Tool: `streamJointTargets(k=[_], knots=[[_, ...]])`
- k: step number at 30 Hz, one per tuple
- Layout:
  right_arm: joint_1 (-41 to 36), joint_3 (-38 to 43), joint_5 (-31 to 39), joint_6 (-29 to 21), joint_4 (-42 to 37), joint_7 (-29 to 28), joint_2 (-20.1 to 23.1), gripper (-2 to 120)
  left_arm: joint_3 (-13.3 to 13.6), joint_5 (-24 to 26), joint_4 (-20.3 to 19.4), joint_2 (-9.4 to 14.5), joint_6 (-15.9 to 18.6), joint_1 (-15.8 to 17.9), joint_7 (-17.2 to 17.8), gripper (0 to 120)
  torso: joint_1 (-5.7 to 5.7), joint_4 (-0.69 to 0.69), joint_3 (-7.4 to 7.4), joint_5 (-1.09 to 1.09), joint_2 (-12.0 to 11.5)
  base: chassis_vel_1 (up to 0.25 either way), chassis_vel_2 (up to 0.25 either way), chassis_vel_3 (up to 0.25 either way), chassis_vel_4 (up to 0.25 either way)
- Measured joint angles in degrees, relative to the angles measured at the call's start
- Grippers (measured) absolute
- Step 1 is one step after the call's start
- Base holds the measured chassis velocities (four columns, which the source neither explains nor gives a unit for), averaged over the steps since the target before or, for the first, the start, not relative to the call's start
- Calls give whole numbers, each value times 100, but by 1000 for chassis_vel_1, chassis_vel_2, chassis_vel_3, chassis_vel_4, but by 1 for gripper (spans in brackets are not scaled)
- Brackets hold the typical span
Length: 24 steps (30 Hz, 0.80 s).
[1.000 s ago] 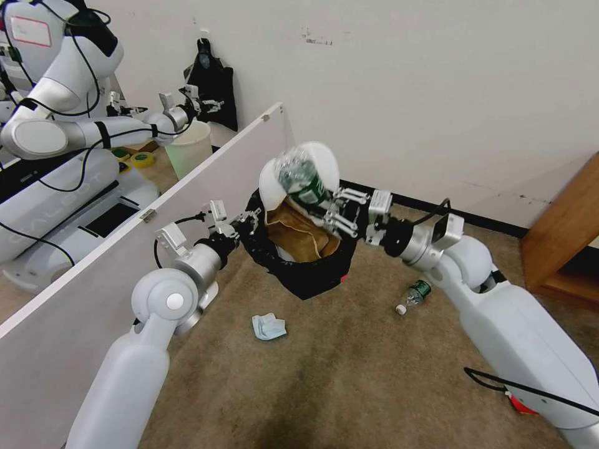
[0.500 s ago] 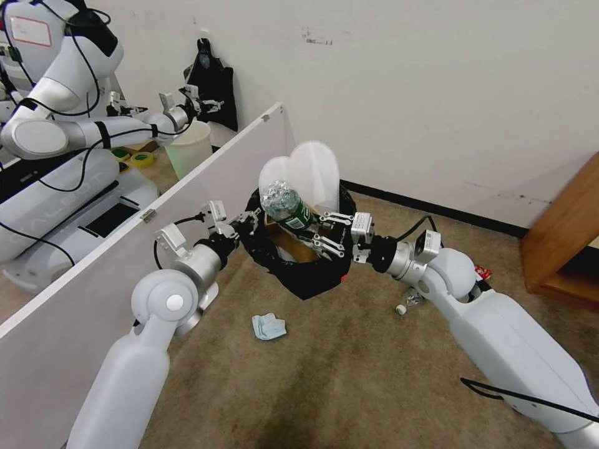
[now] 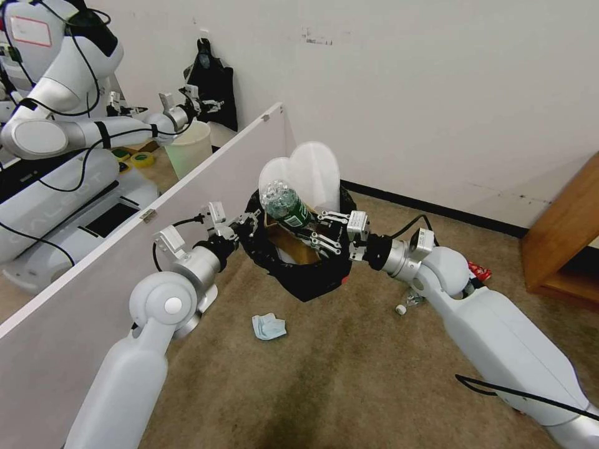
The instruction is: Pick up the trash bin, then pick up the garbage from the floor and place it into the trash bin.
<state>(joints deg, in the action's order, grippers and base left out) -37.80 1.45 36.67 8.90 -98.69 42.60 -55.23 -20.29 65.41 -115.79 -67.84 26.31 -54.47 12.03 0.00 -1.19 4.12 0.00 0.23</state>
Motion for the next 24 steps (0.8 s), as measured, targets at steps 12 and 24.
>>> streamJointTargets(k=[12,24], knots=[[86,-51,-91,15,213,-12,-78,22,-7,7,-12,2,3,-30,1,3,0,0,0,0,0,0,0,0,0],[65,-36,-205,37,264,-52,-92,23,-24,6,-18,-11,10,-43,-6,3,0,0,0,0,0,0,0,0,0]])
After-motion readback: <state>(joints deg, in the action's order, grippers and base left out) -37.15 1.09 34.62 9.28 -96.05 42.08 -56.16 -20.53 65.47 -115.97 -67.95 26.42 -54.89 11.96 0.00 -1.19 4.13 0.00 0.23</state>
